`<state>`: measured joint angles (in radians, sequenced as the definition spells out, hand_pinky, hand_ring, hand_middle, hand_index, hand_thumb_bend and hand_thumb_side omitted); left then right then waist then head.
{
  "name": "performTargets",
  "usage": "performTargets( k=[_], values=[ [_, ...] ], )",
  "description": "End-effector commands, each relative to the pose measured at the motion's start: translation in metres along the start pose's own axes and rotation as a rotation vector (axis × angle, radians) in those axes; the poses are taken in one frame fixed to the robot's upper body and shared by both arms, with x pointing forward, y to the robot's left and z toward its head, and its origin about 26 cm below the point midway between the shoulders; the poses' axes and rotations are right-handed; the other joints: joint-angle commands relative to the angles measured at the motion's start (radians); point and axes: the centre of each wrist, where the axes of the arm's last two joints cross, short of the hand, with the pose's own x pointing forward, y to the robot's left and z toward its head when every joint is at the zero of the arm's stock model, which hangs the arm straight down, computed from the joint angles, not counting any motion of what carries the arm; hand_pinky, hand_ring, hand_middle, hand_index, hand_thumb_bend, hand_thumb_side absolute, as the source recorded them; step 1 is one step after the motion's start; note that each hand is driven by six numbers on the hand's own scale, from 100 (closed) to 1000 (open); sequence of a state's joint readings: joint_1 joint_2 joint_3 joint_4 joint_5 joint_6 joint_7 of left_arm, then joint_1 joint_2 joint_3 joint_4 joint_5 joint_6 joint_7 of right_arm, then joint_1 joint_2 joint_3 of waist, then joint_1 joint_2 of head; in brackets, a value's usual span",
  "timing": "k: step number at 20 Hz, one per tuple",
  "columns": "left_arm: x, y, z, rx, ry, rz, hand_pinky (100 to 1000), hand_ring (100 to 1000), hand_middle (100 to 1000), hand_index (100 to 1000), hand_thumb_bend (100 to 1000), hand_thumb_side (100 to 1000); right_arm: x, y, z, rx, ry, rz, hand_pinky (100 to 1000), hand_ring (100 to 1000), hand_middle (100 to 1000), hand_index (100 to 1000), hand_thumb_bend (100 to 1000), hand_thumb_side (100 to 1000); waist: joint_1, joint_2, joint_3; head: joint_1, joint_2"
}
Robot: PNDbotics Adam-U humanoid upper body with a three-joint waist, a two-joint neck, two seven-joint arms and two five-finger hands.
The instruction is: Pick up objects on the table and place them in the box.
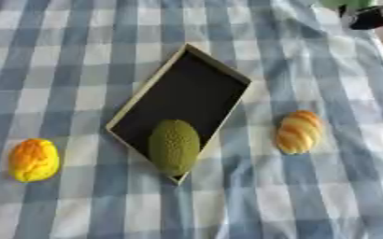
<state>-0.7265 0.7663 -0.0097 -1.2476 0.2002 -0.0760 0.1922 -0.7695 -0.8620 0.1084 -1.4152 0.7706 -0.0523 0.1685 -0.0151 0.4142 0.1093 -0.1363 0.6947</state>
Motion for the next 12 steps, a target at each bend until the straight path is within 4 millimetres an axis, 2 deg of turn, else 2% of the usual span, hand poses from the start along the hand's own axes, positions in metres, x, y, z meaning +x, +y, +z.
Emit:
performTargets(
  k=[1, 7, 12],
  values=[
    [0.014, 0.014, -0.006, 0.011, -0.038, -0.022, 796, 882, 828, 890, 374, 782, 0.033, -0.042, 0.016, -0.070, -0.164, 0.045, 910, 754, 633, 696, 100, 100, 0.003, -0.045, -0.003, 0.007, 0.007],
    [0.015, 0.007, -0.008, -0.012, -0.040, -0.018, 795, 897, 828, 890, 373, 782, 0.100, -0.058, 0.050, -0.030, -0.412, 0.006, 904, 756, 646, 706, 100, 100, 0.000, -0.063, -0.002, 0.007, 0.020],
    [0.017, 0.001, -0.009, -0.036, -0.047, -0.015, 795, 897, 828, 890, 372, 783, 0.122, -0.054, 0.053, -0.006, -0.585, 0.005, 905, 758, 652, 710, 100, 100, -0.004, -0.076, 0.006, 0.004, 0.029]
  ],
)
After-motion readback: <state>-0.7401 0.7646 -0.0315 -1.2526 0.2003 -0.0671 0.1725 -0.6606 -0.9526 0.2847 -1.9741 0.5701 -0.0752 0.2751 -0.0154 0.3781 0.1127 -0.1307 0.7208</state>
